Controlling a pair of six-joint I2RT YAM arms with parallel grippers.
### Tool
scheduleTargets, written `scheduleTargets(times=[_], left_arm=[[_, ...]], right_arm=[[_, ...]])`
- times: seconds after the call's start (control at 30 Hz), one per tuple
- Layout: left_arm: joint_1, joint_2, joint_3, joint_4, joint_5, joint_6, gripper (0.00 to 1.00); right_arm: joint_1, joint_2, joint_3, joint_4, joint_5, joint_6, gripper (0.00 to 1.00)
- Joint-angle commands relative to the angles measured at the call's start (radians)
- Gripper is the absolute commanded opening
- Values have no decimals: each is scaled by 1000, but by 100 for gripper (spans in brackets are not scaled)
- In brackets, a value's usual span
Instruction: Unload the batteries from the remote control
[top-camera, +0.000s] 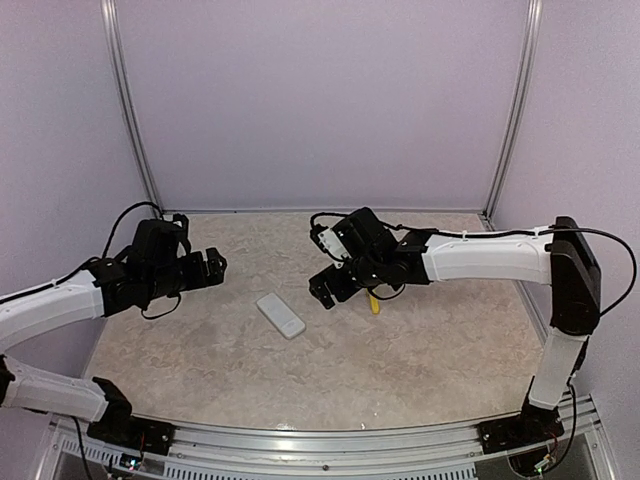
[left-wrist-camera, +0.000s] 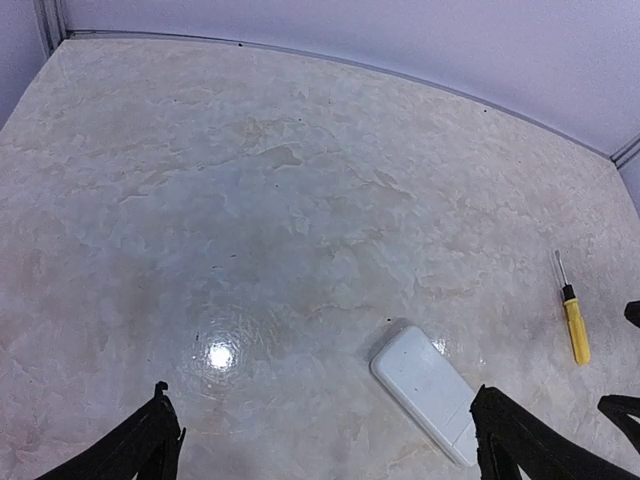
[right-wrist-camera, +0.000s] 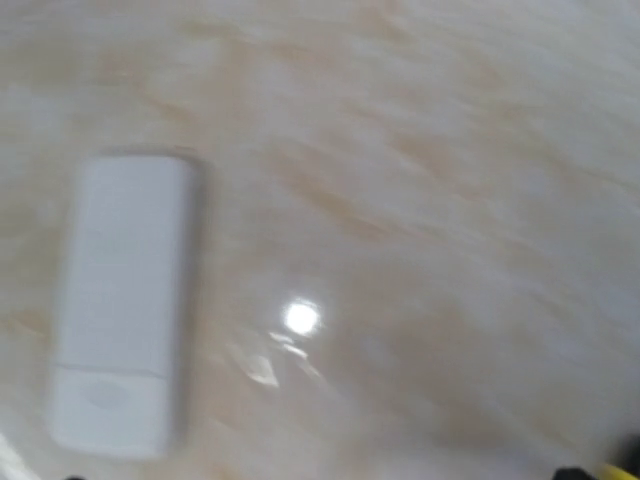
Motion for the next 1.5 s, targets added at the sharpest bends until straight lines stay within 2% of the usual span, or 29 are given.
scheduleTargets(times=[0.0,0.23,0.67,0.8,1.0,1.13,1.3,1.47], left_arm=[[11,-70,-53,43,-47,49,99],[13,-125,-92,41,-27,48,99],[14,-187,-123,62,-35,68,99],[14,-183,-118,64,-35,72,99],[14,-172,-109,57,-29,93,99],[14,-161,-93,45,0,127,99],[13,-146,-57,13,54,193,99],[-6,-134,-45,37,118,281,99]], right_arm=[[72,134,109,31,-15,20,100],[109,301,247,-1,-42,66,100],[119,418,241,11,-70,80,86],[127,438,247,-1,-62,63,79],[130,456,233,-7,-77,21,58],[130,452,190,29,-121,-47,49],[121,414,141,36,-128,-148,33],[94,310,32,37,-175,-237,33]])
